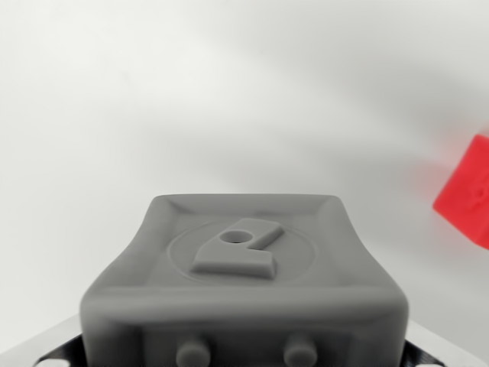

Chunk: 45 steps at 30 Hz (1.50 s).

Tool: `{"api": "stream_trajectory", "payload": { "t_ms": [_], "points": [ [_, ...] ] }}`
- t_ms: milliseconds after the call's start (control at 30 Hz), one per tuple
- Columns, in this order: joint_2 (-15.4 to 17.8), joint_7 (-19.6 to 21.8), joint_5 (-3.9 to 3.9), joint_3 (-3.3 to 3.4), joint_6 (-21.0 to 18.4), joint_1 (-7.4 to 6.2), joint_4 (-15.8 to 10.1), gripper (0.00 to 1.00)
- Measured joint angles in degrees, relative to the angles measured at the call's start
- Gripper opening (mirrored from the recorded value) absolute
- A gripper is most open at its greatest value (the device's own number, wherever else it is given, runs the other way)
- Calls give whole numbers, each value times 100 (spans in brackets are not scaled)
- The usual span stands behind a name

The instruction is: Destack cube

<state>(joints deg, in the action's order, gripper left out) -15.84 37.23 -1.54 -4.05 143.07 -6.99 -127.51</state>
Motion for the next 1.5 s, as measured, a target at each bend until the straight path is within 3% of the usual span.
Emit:
{"api": "stream_trajectory", "payload": {
  "t_ms": [1500],
  "points": [
    [-321,-213,-151,-172,369,-676,-60,0]
  ]
}}
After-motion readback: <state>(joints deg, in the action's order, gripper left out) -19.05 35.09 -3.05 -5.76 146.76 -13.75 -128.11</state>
